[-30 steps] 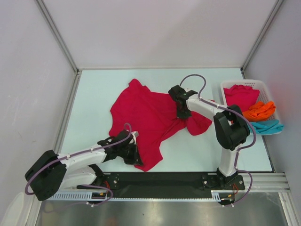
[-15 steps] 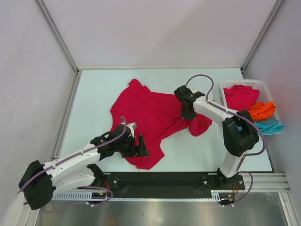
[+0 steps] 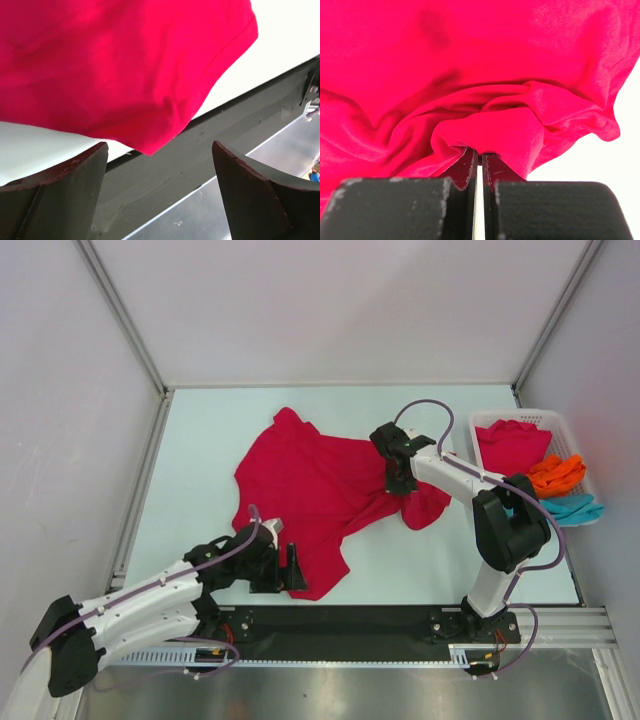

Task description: Fold and stack the t-shirts

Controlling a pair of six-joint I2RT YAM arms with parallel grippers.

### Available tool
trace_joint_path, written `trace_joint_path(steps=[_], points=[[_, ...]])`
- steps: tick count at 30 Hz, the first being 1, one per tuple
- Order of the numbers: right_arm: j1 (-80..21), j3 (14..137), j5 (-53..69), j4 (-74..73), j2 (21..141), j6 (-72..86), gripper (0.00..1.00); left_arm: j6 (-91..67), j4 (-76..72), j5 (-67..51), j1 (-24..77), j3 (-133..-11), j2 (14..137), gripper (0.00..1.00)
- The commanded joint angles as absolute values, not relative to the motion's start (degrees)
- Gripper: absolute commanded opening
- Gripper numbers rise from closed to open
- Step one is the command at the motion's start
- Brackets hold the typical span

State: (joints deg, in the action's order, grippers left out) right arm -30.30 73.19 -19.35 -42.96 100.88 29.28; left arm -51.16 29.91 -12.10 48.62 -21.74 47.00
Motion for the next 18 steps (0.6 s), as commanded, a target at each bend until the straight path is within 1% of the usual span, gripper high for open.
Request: trace_joint_path(steps=[1,4,10,12,13,14,15,17,18], points=[[-30.8,73.4,-19.3,-42.3,99.9,28.8,0.00,-54.1,29.6,-11.3,51.5,-21.3,47.0,0.87],[-31.0,73.7,-19.4,-42.4,100.5,28.8,0.00,-55.1,28.0,-11.1,52.8,-20.5,48.0,0.82],[-31.5,74.2,-19.3,-42.5,101.2,28.8,0.00,-55.7,24.4,-10.8,53.2,-19.2,50.4,0.77],[-31.4,74.3,-19.3,-42.5,101.4,28.8,0.00,-55.6,21.7,-10.7,53.2,-19.0,51.8,0.71],[-31.6,74.3,-19.3,-42.5,101.6,28.9,0.00,-55.5,20.9,-10.7,53.2,-19.0,53.9,0.66],[-31.6,74.4,-19.3,-42.5,101.7,28.8,0.00,-55.4,20.0,-10.8,53.1,-19.2,55.0,0.55],[-31.6,74.4,-19.3,-42.6,101.7,28.8,0.00,-55.3,18.5,-11.0,53.2,-19.5,56.2,0.51],[-31.6,74.4,-19.6,-42.9,101.7,28.7,0.00,-54.6,17.5,-10.9,53.2,-20.6,59.2,0.44],[-31.6,74.5,-19.9,-43.2,101.6,28.6,0.00,-54.2,17.2,-10.8,53.2,-21.0,60.0,0.38]])
